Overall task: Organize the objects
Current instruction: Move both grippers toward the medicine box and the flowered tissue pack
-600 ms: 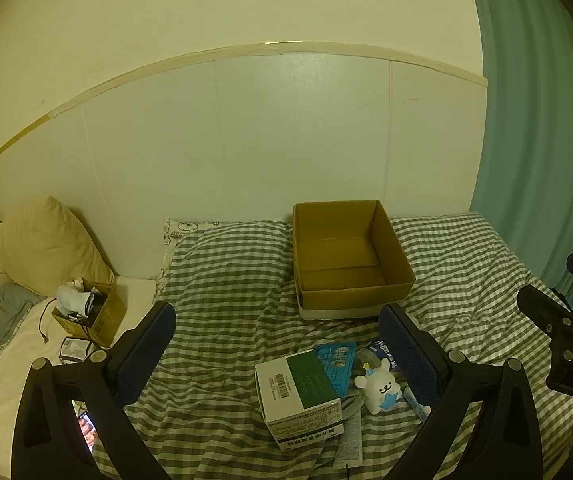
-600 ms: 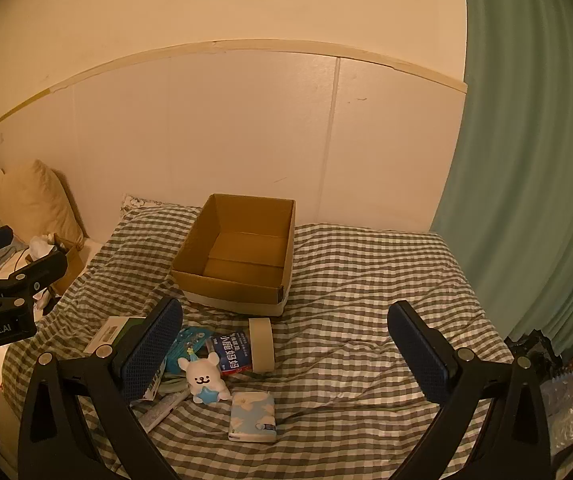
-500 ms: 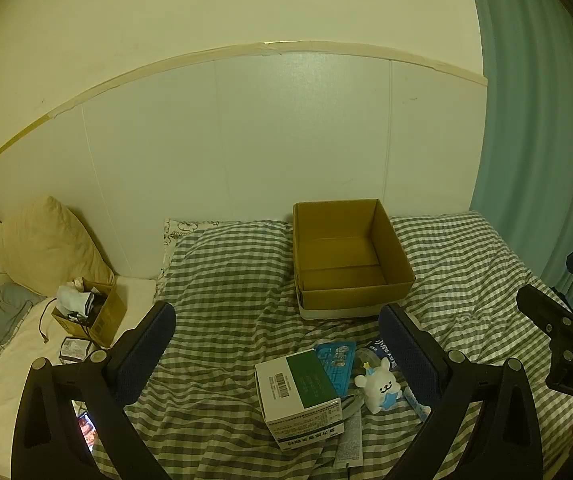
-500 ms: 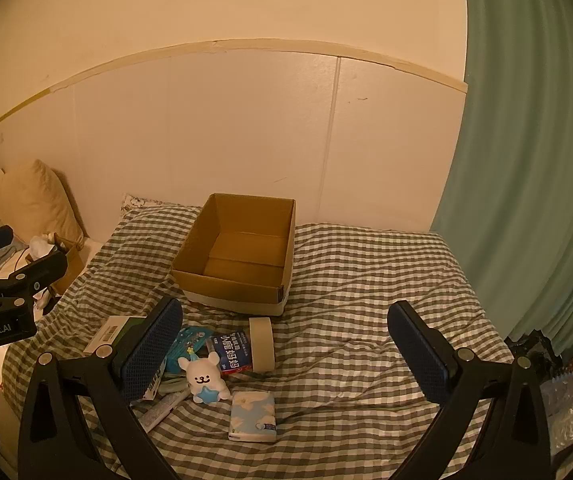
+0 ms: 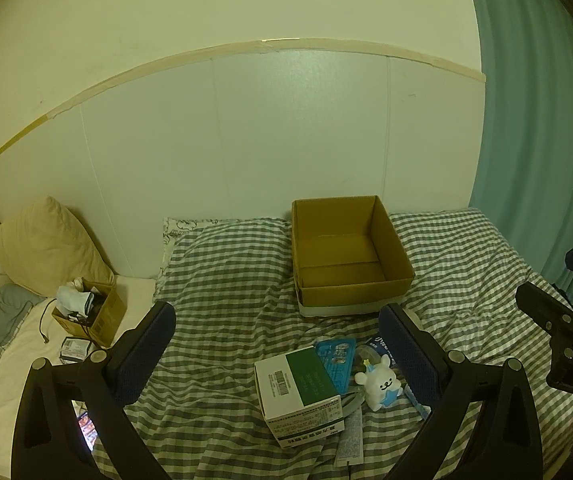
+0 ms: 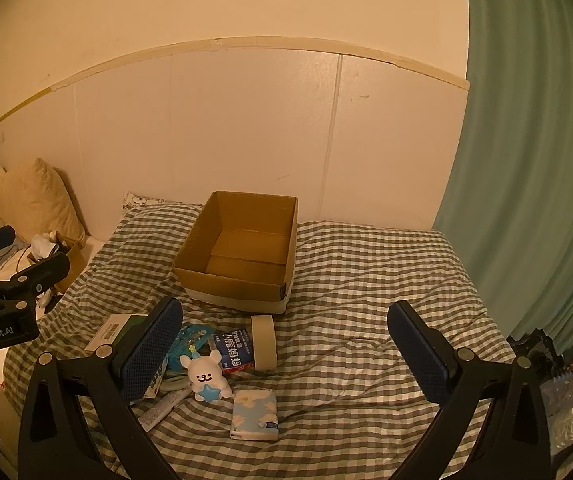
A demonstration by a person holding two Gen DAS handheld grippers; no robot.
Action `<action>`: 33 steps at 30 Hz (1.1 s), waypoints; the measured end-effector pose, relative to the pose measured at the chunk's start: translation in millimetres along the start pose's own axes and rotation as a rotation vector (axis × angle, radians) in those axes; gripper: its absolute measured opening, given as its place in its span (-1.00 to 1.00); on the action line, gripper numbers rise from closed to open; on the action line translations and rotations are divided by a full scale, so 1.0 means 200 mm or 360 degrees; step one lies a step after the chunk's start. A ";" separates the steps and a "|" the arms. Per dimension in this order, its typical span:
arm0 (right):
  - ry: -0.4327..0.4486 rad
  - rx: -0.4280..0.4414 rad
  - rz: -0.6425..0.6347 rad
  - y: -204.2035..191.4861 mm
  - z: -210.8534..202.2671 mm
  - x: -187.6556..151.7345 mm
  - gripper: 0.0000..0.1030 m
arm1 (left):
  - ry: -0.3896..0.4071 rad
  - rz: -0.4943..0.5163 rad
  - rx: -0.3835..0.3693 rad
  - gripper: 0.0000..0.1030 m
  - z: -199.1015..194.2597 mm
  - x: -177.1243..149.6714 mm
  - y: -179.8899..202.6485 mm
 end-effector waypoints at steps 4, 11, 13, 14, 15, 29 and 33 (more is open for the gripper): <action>-0.0004 0.0003 0.0000 0.00 0.00 0.00 0.99 | -0.0002 0.0001 -0.0002 1.00 0.00 0.00 0.00; -0.0015 0.0014 -0.0007 -0.01 0.01 0.00 0.99 | -0.0012 0.0003 -0.0006 1.00 0.01 0.00 0.01; -0.0021 0.0014 -0.0012 -0.01 0.01 0.00 0.99 | -0.0024 0.0005 -0.0011 1.00 0.02 -0.01 0.01; -0.0025 0.0015 -0.0014 -0.01 0.01 -0.01 0.99 | -0.0030 0.0008 -0.0013 1.00 0.02 -0.02 0.02; -0.0029 0.0017 -0.0015 -0.01 0.02 -0.01 0.99 | -0.0039 0.0010 -0.0015 1.00 0.03 -0.03 0.02; -0.0240 -0.0029 -0.0080 -0.04 0.28 -0.22 0.99 | -0.0273 0.0034 0.0020 1.00 0.25 -0.28 0.12; -0.0449 -0.0015 -0.0081 -0.01 0.46 -0.36 0.99 | -0.0413 0.0066 0.0015 1.00 0.37 -0.42 0.17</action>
Point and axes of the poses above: each gripper's, at about its wrist camera, not at the fingertips, and z roughly the way its jaws point, y to its right, x to its top, the point moved 7 cm from there along z, roughly the way its jaws point, and after that the axes turned 3 degrees about z, right-handed, at the moved point
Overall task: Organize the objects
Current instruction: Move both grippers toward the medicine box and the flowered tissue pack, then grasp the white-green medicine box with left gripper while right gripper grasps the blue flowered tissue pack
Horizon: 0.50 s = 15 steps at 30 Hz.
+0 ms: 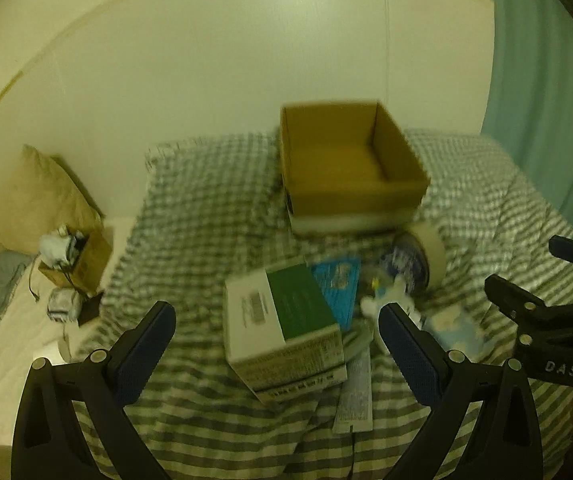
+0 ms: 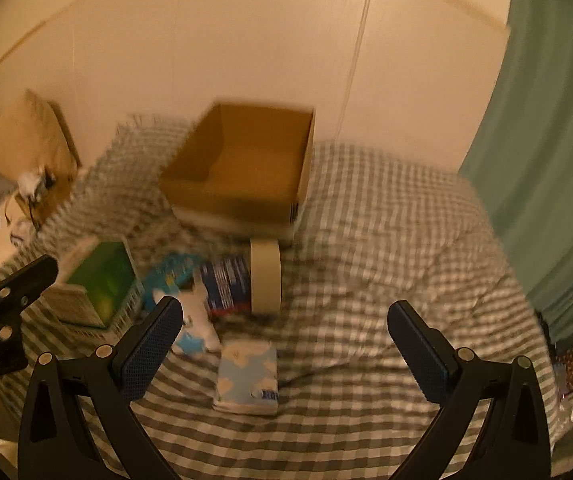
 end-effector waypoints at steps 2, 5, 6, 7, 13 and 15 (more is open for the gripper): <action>-0.0108 0.0024 0.0005 0.00 0.10 -0.06 0.99 | -0.0058 0.0025 0.0012 1.00 0.06 -0.04 0.02; -0.0245 0.0052 -0.0026 -0.02 0.20 -0.15 0.92 | -0.0155 0.0013 0.0008 1.00 0.14 -0.11 0.03; -0.0280 0.0064 -0.0043 -0.04 0.22 -0.18 0.88 | -0.0173 -0.0003 0.0001 1.00 0.17 -0.13 0.03; -0.0316 0.0072 -0.0067 -0.05 0.23 -0.20 0.87 | -0.0183 -0.0013 -0.0001 1.00 0.18 -0.13 0.03; -0.0422 0.0070 -0.0108 -0.06 0.33 -0.28 0.72 | -0.0203 -0.0090 -0.0014 1.00 0.24 -0.15 0.04; -0.0456 0.0084 -0.0086 -0.05 0.36 -0.30 0.63 | -0.0196 -0.0091 0.0024 1.00 0.25 -0.14 0.05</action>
Point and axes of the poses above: each gripper's, at about its wrist camera, not at the fingertips, and z roughly the way its jaws point, y to its right, x to its top, the point moved 7 cm from there along z, roughly the way its jaws point, and after that the axes turned 3 degrees about z, right-handed, at the moved point
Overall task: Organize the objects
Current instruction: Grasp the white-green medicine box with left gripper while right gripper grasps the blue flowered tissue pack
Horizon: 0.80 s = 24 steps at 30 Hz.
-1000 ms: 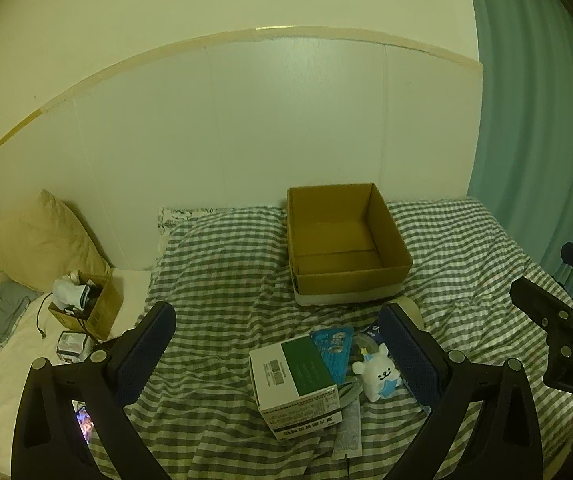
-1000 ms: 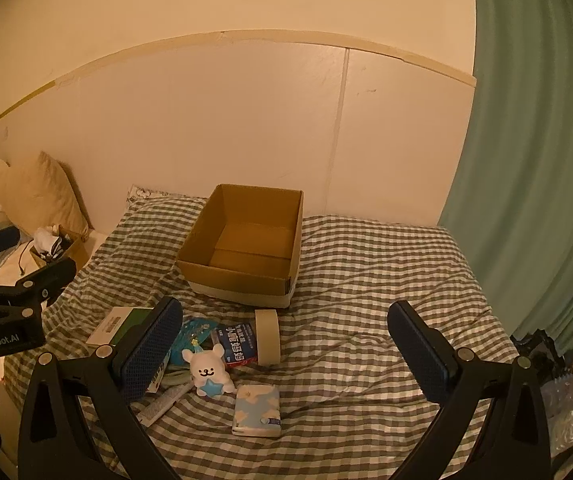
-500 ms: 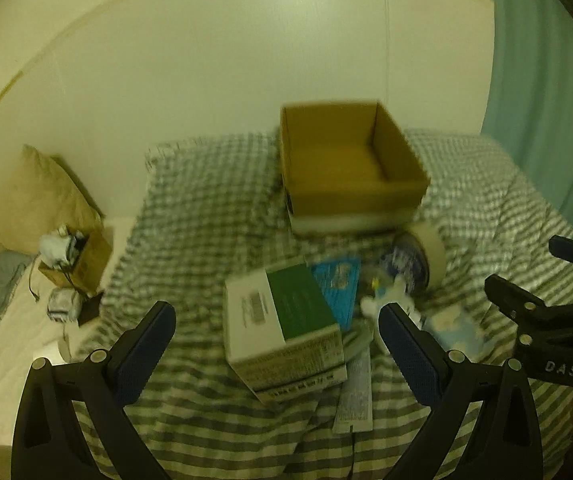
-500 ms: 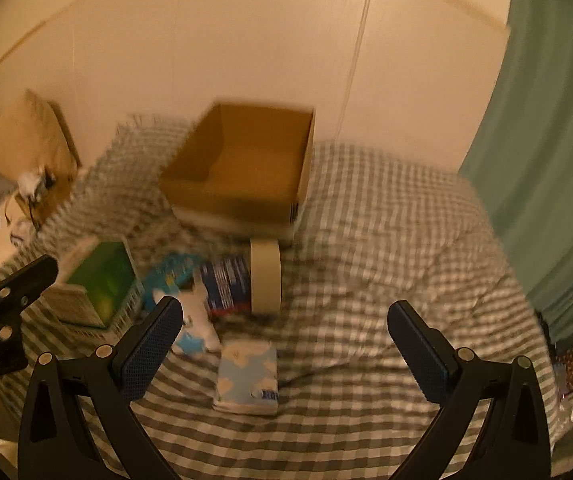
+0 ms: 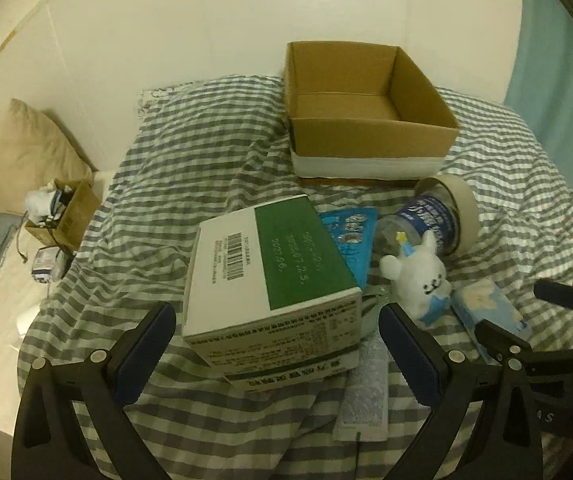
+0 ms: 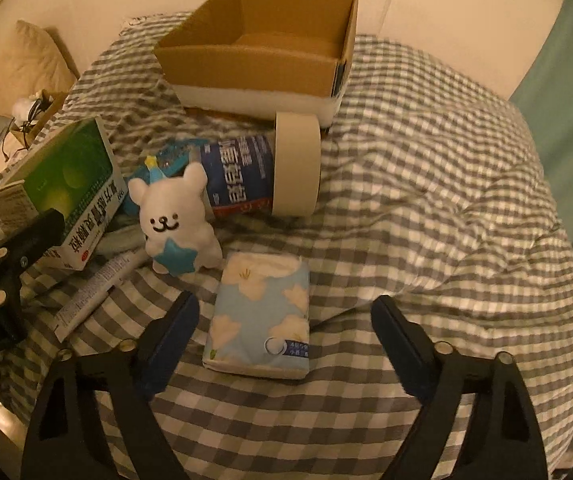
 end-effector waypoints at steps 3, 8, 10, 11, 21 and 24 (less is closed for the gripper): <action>-0.0039 0.0002 0.0011 0.00 0.03 -0.01 0.48 | -0.0005 -0.0005 0.0039 1.00 0.03 0.00 -0.02; -0.0056 0.0048 0.0010 -0.03 0.02 0.00 0.08 | -0.0010 -0.0057 0.0050 1.00 0.09 0.00 -0.05; -0.0053 0.0046 -0.0002 -0.04 0.01 0.00 -0.02 | -0.0010 -0.0061 0.0032 1.00 0.10 0.01 -0.05; -0.0048 0.0041 -0.0010 -0.05 0.01 0.00 -0.02 | -0.0010 -0.0066 0.0021 1.00 0.11 0.01 -0.05; 0.0056 0.0048 0.0000 -0.05 -0.12 0.07 -0.05 | -0.0027 0.0012 -0.0069 0.65 0.04 0.02 0.01; 0.0122 0.0032 -0.0017 -0.06 -0.20 0.11 -0.05 | 0.0010 0.0023 -0.0089 0.64 -0.05 0.05 0.00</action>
Point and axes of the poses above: each gripper's, at about its wrist camera, not at the fingertips, and z roughly the way its jaws point, y to its right, x to its top, the point moved 7 cm from there along z, roughly the way its jaws point, and after that the axes turned 3 degrees about z, right-handed, at the moved point
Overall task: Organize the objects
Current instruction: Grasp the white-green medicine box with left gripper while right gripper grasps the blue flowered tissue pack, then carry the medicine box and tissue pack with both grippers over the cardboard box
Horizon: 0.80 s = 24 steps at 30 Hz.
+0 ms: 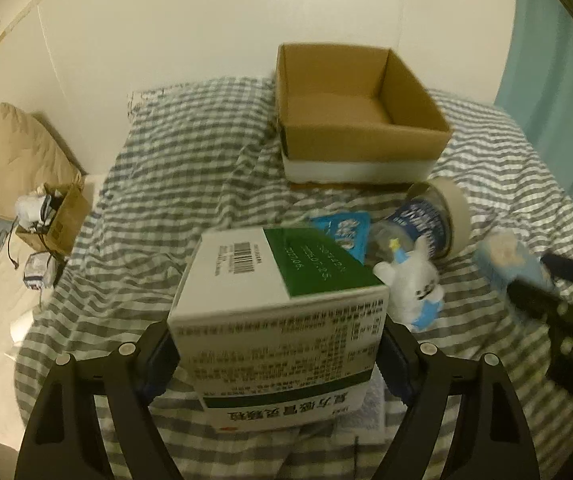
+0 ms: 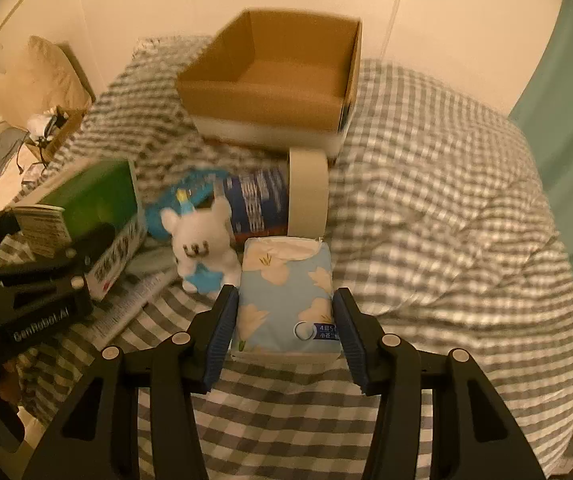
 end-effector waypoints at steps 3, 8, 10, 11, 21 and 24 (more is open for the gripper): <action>0.0119 -0.0006 0.0021 0.02 -0.14 0.08 -0.05 | 0.0052 0.0017 -0.0013 0.64 -0.10 0.05 -0.01; 0.0300 0.0036 0.0075 0.06 -0.38 0.22 -0.05 | 0.0151 0.0093 -0.0036 0.62 -0.25 0.22 -0.02; 0.0360 0.0072 0.0090 0.07 -0.47 0.29 -0.05 | 0.0215 0.0100 -0.0061 0.62 -0.32 0.35 -0.04; 0.0394 0.0096 0.0100 0.07 -0.52 0.34 -0.05 | 0.0241 0.0101 -0.0073 0.62 -0.35 0.41 -0.04; 0.0559 0.0143 0.0154 0.17 -0.61 0.95 -0.05 | 0.0568 0.0218 -0.0109 0.62 -0.33 1.10 -0.04; 0.0575 0.0146 0.0173 0.19 -0.49 1.15 -0.05 | 0.0557 0.0225 -0.0112 0.62 -0.16 1.22 -0.03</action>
Point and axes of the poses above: each gripper's, at about its wrist camera, not at the fingertips, and z roughly the way its jaws point, y to its right, x to its top, the point moved 7 cm from there along z, roughly the way its jaws point, and after that the axes turned 3 degrees about z, right-handed, at the moved point
